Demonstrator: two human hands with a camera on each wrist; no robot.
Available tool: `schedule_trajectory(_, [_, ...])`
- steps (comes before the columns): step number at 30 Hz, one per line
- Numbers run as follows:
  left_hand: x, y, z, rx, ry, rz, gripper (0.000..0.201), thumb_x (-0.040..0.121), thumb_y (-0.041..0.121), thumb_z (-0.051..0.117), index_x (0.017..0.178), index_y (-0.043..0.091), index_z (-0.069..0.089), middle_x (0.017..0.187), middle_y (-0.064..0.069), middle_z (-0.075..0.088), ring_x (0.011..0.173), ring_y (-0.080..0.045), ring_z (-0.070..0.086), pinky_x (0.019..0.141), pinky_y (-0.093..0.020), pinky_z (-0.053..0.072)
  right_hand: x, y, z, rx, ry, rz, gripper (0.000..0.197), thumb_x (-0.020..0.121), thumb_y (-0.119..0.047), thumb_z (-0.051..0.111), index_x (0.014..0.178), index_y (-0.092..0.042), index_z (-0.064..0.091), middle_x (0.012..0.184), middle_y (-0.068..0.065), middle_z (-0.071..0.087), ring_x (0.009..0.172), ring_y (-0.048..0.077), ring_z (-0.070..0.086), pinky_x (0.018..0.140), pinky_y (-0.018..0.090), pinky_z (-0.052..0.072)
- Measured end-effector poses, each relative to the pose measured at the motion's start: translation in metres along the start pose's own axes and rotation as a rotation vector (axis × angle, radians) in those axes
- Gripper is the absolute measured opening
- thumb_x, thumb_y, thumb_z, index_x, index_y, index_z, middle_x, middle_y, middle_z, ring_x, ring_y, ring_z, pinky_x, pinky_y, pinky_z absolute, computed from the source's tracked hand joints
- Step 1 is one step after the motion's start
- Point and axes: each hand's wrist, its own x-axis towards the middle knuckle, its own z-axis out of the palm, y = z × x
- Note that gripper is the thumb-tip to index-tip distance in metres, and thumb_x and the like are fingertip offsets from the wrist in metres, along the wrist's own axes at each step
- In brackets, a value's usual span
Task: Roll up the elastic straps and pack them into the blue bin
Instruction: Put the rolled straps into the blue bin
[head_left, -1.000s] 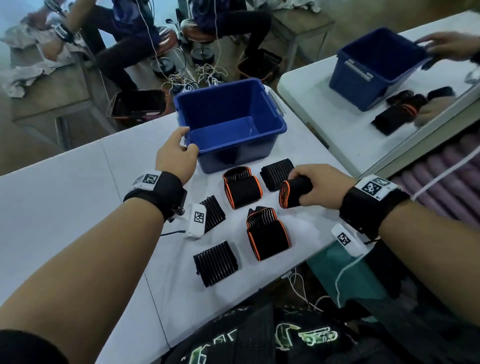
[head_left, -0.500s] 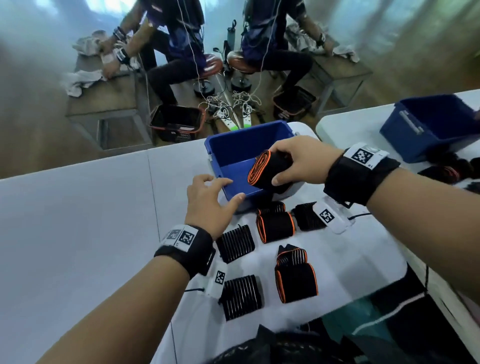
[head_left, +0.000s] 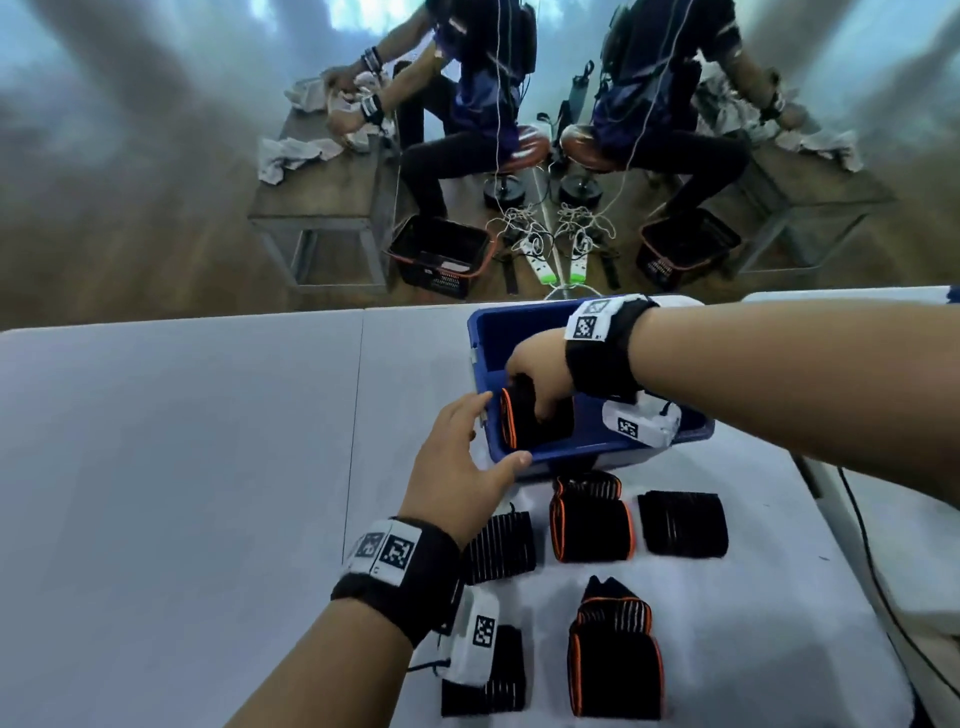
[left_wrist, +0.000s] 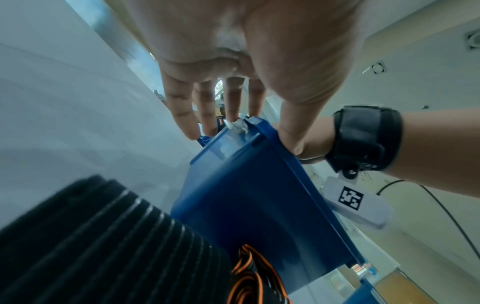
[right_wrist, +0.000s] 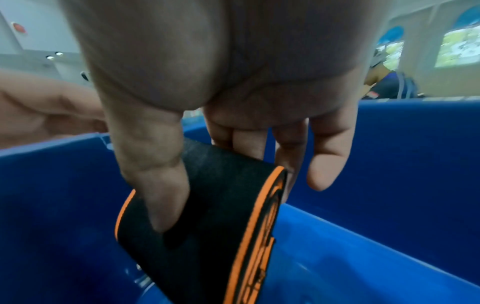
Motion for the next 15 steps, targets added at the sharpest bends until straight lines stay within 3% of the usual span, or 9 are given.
schedule_trajectory(4, [-0.002, 0.002, 0.001, -0.002, 0.015, -0.010, 0.070, 0.083, 0.038, 0.079, 0.144, 0.036, 0.045, 0.139, 0.022, 0.046, 0.121, -0.005, 0.051, 0.104, -0.029, 0.047, 0.022, -0.012, 0.003, -0.093, -0.127, -0.052, 0.035, 0.070, -0.033, 0.086, 0.091, -0.022, 0.060, 0.080, -0.005, 0.063, 0.076, 0.019, 0.062, 0.069, 0.029, 0.050])
schedule_trajectory(8, [-0.004, 0.002, 0.001, -0.013, 0.026, -0.021, 0.068, 0.084, 0.037, 0.079, 0.143, 0.038, 0.045, 0.141, 0.024, 0.045, 0.118, -0.001, 0.052, 0.095, -0.015, 0.044, 0.034, -0.019, 0.008, -0.133, -0.210, -0.061, 0.053, 0.064, -0.039, 0.090, 0.105, -0.015, 0.067, 0.089, -0.002, 0.069, 0.073, 0.016, 0.062, 0.072, 0.027, 0.052])
schedule_trajectory(10, [-0.005, 0.003, 0.001, -0.019, 0.032, -0.026, 0.068, 0.084, 0.037, 0.078, 0.144, 0.038, 0.045, 0.139, 0.026, 0.045, 0.118, 0.000, 0.052, 0.093, -0.011, 0.041, 0.037, -0.019, 0.008, -0.122, -0.254, -0.057, 0.047, 0.066, -0.034, 0.091, 0.101, -0.014, 0.066, 0.088, 0.000, 0.070, 0.070, 0.016, 0.063, 0.071, 0.028, 0.055])
schedule_trajectory(12, [-0.006, 0.004, 0.002, -0.026, 0.036, -0.030, 0.067, 0.085, 0.036, 0.078, 0.144, 0.038, 0.046, 0.139, 0.026, 0.045, 0.117, 0.001, 0.052, 0.093, -0.010, 0.039, 0.038, -0.017, 0.006, -0.061, -0.306, -0.057, 0.042, 0.066, -0.026, 0.092, 0.096, -0.011, 0.067, 0.093, 0.006, 0.074, 0.078, 0.023, 0.071, 0.076, 0.037, 0.061])
schedule_trajectory(15, [-0.007, 0.004, 0.002, -0.039, 0.040, -0.035, 0.067, 0.084, 0.035, 0.079, 0.143, 0.039, 0.047, 0.138, 0.028, 0.044, 0.117, 0.000, 0.052, 0.091, -0.005, 0.038, 0.034, -0.013, 0.003, 0.076, -0.304, -0.053, 0.035, 0.065, -0.016, 0.092, 0.088, -0.020, 0.066, 0.094, 0.005, 0.070, 0.095, 0.033, 0.071, 0.084, 0.047, 0.061])
